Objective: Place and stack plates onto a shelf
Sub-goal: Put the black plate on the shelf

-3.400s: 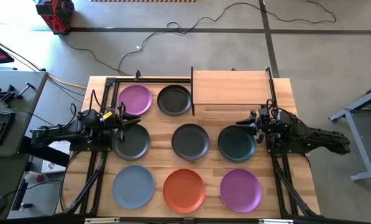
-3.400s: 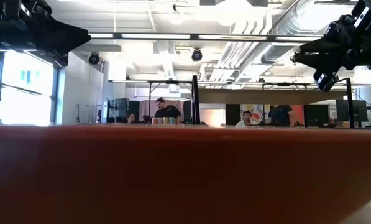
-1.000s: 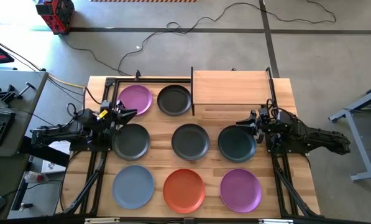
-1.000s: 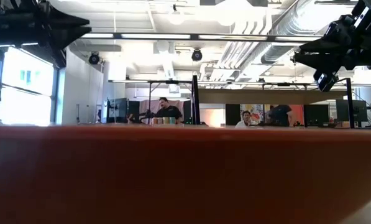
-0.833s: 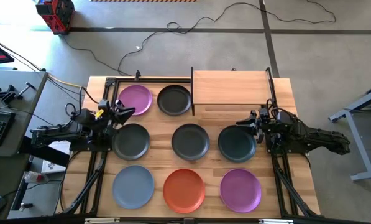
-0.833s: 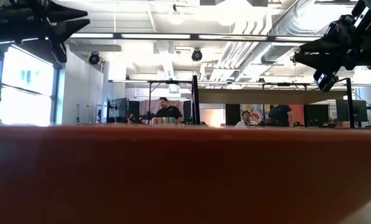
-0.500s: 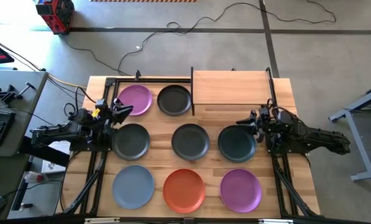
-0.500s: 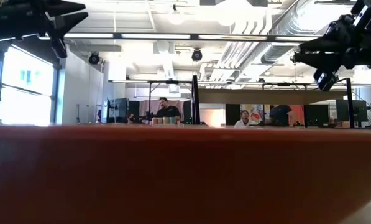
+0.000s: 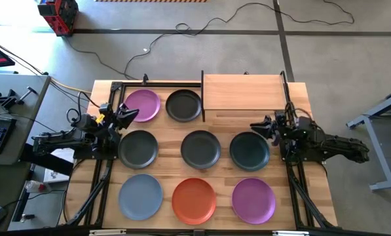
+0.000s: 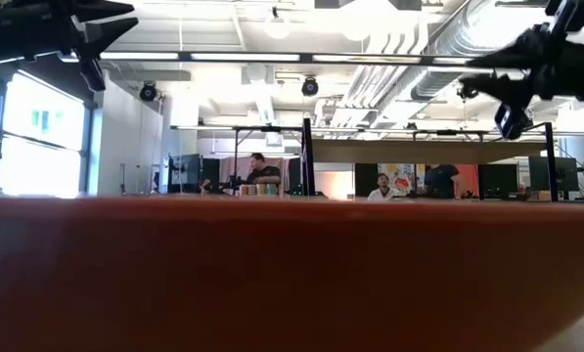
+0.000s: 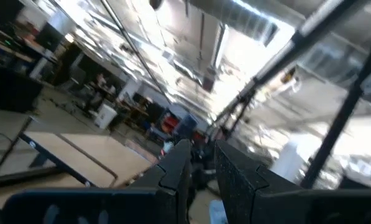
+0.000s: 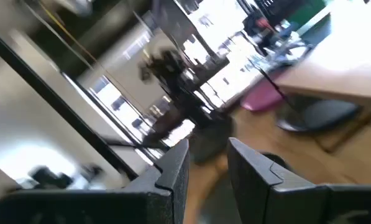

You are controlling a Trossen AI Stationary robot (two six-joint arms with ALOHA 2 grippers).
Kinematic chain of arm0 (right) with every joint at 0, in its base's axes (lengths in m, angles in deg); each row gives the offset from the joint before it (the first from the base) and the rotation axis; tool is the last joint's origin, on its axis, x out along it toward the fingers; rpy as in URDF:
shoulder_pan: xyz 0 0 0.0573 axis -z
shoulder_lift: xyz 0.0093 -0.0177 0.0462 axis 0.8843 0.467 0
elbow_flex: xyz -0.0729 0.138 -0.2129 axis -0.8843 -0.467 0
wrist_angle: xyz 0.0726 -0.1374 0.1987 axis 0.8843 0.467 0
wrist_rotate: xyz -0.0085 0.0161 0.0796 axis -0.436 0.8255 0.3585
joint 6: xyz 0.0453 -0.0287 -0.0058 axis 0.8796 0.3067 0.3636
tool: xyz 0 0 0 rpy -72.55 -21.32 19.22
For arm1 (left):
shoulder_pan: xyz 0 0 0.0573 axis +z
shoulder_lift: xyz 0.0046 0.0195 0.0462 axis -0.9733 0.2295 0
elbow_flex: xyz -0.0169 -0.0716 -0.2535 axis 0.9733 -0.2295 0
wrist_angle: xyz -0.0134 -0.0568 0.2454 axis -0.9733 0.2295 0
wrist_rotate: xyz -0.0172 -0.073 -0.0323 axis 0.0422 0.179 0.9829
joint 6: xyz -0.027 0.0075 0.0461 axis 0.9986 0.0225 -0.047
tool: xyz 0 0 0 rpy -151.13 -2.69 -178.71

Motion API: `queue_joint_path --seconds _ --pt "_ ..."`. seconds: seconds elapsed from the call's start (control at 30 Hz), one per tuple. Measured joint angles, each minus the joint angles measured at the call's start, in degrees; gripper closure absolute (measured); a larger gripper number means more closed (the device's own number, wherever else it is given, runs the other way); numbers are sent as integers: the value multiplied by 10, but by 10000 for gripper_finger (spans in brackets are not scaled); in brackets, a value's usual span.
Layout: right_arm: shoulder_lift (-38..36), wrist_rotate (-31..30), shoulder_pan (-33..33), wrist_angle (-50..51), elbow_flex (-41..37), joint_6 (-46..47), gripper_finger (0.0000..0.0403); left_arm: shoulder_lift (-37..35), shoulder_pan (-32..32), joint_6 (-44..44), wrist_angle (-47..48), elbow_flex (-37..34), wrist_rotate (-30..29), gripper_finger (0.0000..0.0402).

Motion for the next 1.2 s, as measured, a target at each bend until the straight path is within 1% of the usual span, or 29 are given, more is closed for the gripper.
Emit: queue_joint_path --seconds 0.07,0.17,0.3,0.43,0.53,0.63,0.83,0.93,1.03,1.1,1.2 --pt "0 -1 0 -56 0 23 309 0 0 2 -1 9 -17 337" --pt "0 -7 0 -107 17 21 309 5 0 -10 -3 35 -19 337" --pt "6 -34 0 -106 71 -18 309 31 0 -37 6 86 -20 337" --pt "33 -36 0 -78 141 -83 308 74 0 -61 40 156 -31 337" --pt "65 -34 0 -25 200 -101 308 114 0 -81 75 211 -41 337" --pt "109 -23 0 51 259 -77 308 154 0 -94 124 267 -40 337" --pt "239 -2 0 229 380 -57 308 226 0 -113 244 357 -43 337" --pt "312 2 0 339 432 -23 308 250 0 -128 308 380 -57 337" --pt "383 35 0 433 466 -4 308 263 0 -128 340 383 -66 337" --pt "426 63 0 474 476 12 308 270 0 -128 351 383 -66 337" --pt "481 90 -10 492 478 41 308 277 0 -124 365 383 -67 337"
